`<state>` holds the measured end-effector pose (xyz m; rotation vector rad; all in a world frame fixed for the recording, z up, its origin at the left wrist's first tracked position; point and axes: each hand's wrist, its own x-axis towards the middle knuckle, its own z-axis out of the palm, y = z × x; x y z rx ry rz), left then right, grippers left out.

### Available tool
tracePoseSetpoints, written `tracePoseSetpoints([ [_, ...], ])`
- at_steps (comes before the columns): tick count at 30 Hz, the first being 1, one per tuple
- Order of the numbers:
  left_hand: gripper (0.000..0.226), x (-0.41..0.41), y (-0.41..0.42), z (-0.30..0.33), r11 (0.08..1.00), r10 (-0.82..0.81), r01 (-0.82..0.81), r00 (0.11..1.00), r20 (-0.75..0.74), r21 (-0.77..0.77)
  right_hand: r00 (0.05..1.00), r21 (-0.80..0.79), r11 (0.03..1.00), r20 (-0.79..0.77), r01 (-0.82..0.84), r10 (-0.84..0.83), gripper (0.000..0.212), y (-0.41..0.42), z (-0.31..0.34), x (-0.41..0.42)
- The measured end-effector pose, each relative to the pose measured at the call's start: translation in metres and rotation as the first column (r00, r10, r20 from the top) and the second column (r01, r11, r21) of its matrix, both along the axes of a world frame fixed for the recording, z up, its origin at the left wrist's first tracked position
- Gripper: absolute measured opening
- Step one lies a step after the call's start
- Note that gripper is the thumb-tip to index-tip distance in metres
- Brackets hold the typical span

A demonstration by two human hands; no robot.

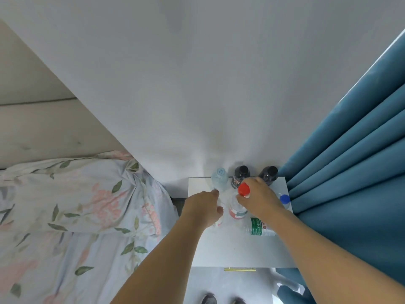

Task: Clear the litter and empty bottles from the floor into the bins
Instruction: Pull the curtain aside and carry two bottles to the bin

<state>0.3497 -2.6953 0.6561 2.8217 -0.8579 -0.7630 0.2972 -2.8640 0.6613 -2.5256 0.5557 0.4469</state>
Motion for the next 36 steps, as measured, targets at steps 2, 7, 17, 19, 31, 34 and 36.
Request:
tracePoseSetpoints([
  [2,0.034,-0.005,0.015,0.033,0.994,0.095,-0.098,0.995,-0.042,-0.055,0.999,-0.001,1.000,0.036,-0.012,0.012,0.034,0.004,0.038,-0.008],
  [7,0.027,-0.022,0.071,0.121,0.936,0.303,-0.296,0.953,0.007,-0.193,0.979,0.094,0.995,0.205,-0.021,0.002,0.027,0.021,0.124,-0.027],
  [17,0.018,-0.116,0.188,0.238,0.519,0.817,-0.691,0.575,0.053,-0.504,0.871,0.274,0.900,0.454,-0.339,0.190,0.019,0.136,0.228,-0.034],
  [19,0.017,-0.146,0.211,0.248,0.414,0.875,-0.720,0.484,0.024,-0.557,0.838,0.275,0.853,0.464,-0.443,0.286,0.013,0.169,0.239,-0.043],
  [31,0.017,-0.406,0.356,0.276,-0.151,0.983,-0.747,-0.180,-0.021,-0.647,0.434,0.172,0.402,0.464,-0.899,0.772,0.016,0.392,0.273,-0.177],
  [34,0.016,-0.482,0.378,0.280,-0.264,0.942,-0.699,-0.336,-0.021,-0.664,0.297,0.135,0.265,0.479,-0.955,0.826,0.016,0.444,0.280,-0.235],
  [36,0.017,-0.535,0.390,0.284,-0.320,0.907,-0.669,-0.421,-0.013,-0.671,0.206,0.120,0.169,0.487,-0.978,0.848,0.016,0.476,0.285,-0.279],
])
